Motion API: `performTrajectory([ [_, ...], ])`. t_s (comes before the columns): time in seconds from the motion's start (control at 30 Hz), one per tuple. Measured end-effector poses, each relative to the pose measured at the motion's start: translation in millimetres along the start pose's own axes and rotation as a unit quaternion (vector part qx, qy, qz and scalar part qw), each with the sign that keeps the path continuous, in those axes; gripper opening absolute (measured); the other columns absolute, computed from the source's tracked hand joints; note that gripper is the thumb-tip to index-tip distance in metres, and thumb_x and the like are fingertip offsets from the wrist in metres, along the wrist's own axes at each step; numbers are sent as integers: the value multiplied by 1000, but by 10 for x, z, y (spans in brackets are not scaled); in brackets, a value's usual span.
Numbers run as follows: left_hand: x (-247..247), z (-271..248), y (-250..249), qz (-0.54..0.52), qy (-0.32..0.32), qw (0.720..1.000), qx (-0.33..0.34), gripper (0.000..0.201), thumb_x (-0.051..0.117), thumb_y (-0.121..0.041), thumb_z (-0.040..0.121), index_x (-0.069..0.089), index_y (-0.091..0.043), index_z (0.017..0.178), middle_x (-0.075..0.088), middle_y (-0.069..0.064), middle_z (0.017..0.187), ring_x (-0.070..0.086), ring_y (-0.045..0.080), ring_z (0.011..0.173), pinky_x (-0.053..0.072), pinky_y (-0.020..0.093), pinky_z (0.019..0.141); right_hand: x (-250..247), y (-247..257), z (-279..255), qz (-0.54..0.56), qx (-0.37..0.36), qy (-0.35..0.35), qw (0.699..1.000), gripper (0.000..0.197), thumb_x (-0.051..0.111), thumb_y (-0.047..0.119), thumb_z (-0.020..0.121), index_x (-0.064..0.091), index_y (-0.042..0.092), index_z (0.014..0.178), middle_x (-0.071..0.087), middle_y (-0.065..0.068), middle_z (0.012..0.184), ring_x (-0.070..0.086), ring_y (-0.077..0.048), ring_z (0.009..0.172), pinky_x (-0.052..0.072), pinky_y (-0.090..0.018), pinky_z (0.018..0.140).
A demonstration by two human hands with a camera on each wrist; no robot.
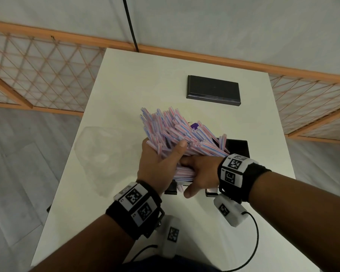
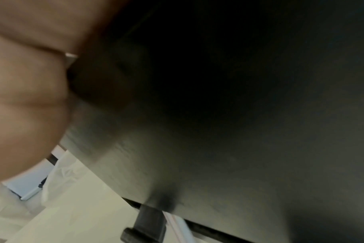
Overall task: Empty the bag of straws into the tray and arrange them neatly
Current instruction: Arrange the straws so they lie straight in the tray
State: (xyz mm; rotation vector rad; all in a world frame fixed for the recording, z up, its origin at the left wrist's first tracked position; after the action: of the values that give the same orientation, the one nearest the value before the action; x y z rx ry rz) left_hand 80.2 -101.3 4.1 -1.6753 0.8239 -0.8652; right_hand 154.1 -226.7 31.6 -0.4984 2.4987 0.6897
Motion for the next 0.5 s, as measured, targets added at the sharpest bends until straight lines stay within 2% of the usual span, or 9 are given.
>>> performTrajectory([
  [0.13,-17,18,13,13,4,1000,-1,80,84,-53,77,56,0,130,70,16,124,70,30,115,56,54,95,-40,63,-19,-7,-11,-27,1000,73,84,49,66,56,34,131,62,10,129,55,-16,124,38,-34,111],
  [0.2,-25,17,7,32,2,999,5,82,85,-56,73,58,-3,129,71,10,122,71,25,111,58,51,93,-33,96,-51,-24,-26,-59,998,82,84,49,68,49,30,140,55,6,140,47,-18,133,32,-32,114],
  [0.27,-19,-1,-5,36,-4,999,11,79,86,-50,71,56,-6,130,71,7,123,71,20,112,58,48,94,-23,114,-70,-26,-47,-100,994,92,85,52,64,44,29,143,52,5,143,45,-19,134,32,-33,115],
  [0.37,-21,-7,-40,28,-16,999,23,77,84,-44,72,54,-7,132,69,7,125,70,21,114,57,46,96,-44,105,-119,2,-73,-162,984,82,88,54,58,52,33,129,60,14,120,55,-11,110,40,-28,106],
  [0.43,-40,6,-68,39,-23,999,28,78,84,-48,73,54,-8,132,70,8,124,71,23,112,57,48,95,-55,98,-167,27,-78,-171,982,79,88,57,56,52,36,124,58,22,112,54,-2,101,43,-21,98],
  [0.5,-72,21,-68,64,-31,997,27,78,85,-52,71,56,-8,129,71,8,120,72,24,108,58,51,92,-47,35,-191,42,-61,-160,984,82,82,67,53,50,35,121,64,17,111,61,-7,99,51,-28,93],
])
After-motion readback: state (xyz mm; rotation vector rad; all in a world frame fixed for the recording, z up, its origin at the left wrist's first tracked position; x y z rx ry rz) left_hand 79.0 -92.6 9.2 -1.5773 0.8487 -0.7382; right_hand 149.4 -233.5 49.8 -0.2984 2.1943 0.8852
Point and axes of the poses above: each hand's wrist, its own z-axis towards the middle knuckle, its own x-axis out of the palm, y = z × x, the point moved 2 cm from there along z, towards the middle knuckle
